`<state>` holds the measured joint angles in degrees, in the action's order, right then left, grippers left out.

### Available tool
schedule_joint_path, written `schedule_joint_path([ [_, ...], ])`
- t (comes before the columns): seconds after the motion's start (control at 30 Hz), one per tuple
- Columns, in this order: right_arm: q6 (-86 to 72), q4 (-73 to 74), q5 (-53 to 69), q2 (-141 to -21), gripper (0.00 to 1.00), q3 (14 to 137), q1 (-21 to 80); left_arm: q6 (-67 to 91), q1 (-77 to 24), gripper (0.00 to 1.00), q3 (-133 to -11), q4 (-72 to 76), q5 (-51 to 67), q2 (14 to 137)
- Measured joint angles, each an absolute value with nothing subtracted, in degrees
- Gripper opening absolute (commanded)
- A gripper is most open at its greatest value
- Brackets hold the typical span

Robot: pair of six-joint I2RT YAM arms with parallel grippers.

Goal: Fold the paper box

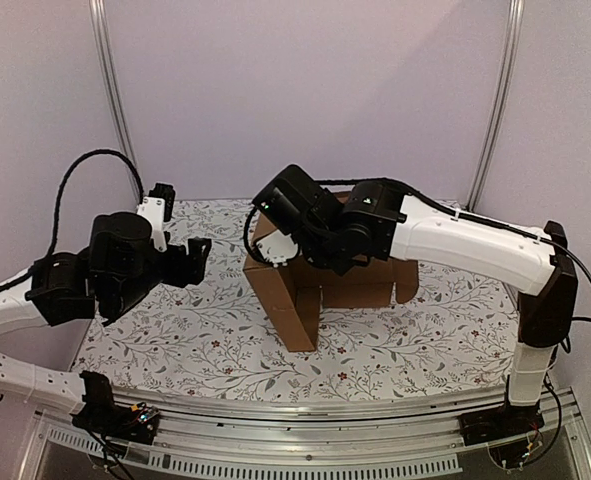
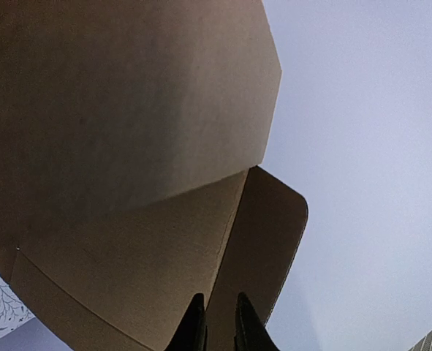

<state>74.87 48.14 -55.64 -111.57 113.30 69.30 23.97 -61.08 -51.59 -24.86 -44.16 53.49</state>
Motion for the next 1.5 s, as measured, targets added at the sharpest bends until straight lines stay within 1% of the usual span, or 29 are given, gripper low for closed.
schedule_joint_path([
  [0.27, 77.03, 46.81, -54.98, -111.77, 0.16, 113.30, 69.43, 23.59, -54.50, 0.85, -52.86, -19.66, -34.85, 58.72],
  [0.4, 77.54, 46.22, -54.61, -111.94, 0.21, 113.30, 69.43, 23.44, -53.56, 0.85, -54.85, -17.78, -31.44, 61.23],
  [0.53, 77.47, 45.69, -53.78, -111.94, 0.32, 113.30, 69.43, 23.16, -53.21, 0.85, -56.62, -16.14, -29.54, 62.92],
  [0.67, 76.27, 45.10, -52.10, -111.94, 0.37, 113.30, 69.43, 23.11, -53.01, 0.85, -56.75, -15.64, -28.88, 63.05],
  [0.83, 74.39, 44.47, -50.57, -111.68, 0.48, 113.27, 69.41, 23.11, -52.62, 0.85, -56.75, -15.68, -28.91, 62.81],
  [0.93, 73.08, 44.38, -50.22, -110.65, 0.60, 112.99, 69.12, 23.14, -52.40, 0.85, -56.75, -15.70, -28.91, 62.28],
  [1.0, 72.10, 43.81, -50.13, -108.99, 0.70, 112.07, 68.69, 23.14, -52.36, 0.85, -56.75, -15.70, -28.88, 62.00],
  [1.23, 64.60, 41.74, -47.92, -101.60, 0.82, 108.90, 66.39, 22.87, -52.23, 0.85, -56.80, -15.66, -25.85, 61.93],
  [1.3, 60.31, 41.21, -46.02, -98.72, 0.91, 107.46, 65.45, 22.61, -52.21, 0.85, -57.32, -15.68, -24.32, 62.52],
  [1.37, 55.40, 40.73, -43.59, -95.42, 0.96, 105.43, 64.64, 22.46, -52.21, 0.85, -58.19, -15.64, -22.87, 63.57],
  [1.5, 44.58, 39.57, -39.05, -88.03, 0.99, 100.38, 63.02, 22.24, -52.18, 0.85, -60.31, -15.38, -19.84, 66.24],
])
